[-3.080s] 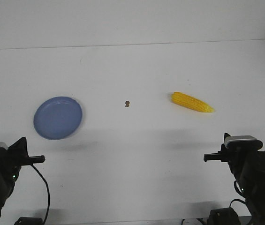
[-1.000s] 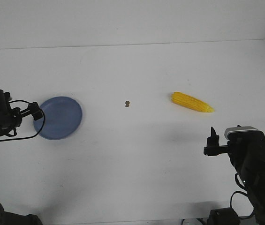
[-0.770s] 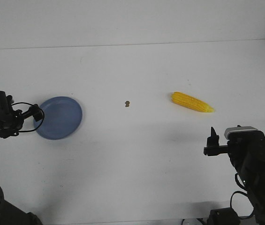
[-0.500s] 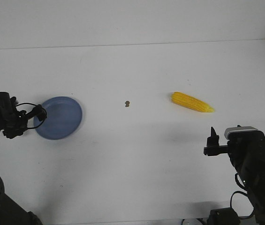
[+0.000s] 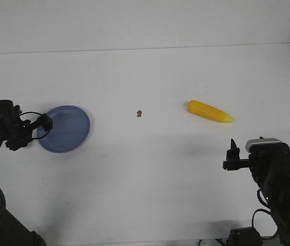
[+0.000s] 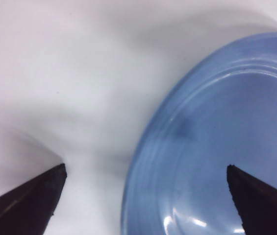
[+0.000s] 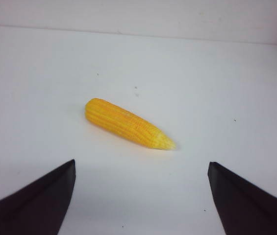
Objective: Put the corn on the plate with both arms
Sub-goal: 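Grasp the rim of the blue plate with the left gripper, then drag the blue plate with the left gripper toward the table center, then release the plate and pull the left gripper back, then reach the right gripper to the yellow corn cob and grasp it, then lift the corn with the right gripper and carry it over the plate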
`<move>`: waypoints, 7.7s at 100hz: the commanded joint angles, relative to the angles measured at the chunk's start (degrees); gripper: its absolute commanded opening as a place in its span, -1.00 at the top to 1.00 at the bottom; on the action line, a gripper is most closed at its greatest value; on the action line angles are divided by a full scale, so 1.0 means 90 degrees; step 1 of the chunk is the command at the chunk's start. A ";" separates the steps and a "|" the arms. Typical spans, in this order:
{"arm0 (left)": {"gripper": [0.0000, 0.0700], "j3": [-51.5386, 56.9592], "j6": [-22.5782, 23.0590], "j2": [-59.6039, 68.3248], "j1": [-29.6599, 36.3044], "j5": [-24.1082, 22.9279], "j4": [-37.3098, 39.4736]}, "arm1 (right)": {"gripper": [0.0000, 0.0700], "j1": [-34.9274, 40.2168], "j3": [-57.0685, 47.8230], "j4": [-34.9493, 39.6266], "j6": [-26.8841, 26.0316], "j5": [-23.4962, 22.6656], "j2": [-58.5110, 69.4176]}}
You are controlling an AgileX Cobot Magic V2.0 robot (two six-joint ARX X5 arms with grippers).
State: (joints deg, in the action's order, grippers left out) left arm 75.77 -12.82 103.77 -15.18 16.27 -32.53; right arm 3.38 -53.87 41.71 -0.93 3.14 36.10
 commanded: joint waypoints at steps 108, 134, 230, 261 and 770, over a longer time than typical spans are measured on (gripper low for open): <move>0.98 0.0058 0.0294 0.0002 0.0039 0.2195 -0.0355 | -0.62 0.0010 -0.0109 -0.0056 -0.0138 -0.0015 0.0032; 0.98 0.0058 0.0294 -0.0466 0.1018 0.2191 -0.0403 | -0.62 0.0010 -0.0109 -0.0056 -0.0138 -0.0015 0.0032; 0.97 0.0051 0.0563 0.0301 0.4248 0.1761 -0.0359 | -0.62 0.0010 -0.0109 -0.0056 -0.0134 -0.0015 0.0034; 0.78 0.0051 0.0554 0.0821 0.4286 0.1783 -0.0330 | -0.62 0.0010 -0.0109 -0.0056 -0.0134 -0.0015 0.0034; -0.79 -0.1044 0.1353 -0.3990 0.1979 -0.1076 -0.0044 | 0.58 0.0746 -0.4107 0.1923 0.2858 -0.2837 0.6921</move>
State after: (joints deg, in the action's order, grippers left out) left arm 65.80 -0.73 67.18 2.66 6.35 -33.39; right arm 7.92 -89.78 58.61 25.87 -22.17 98.39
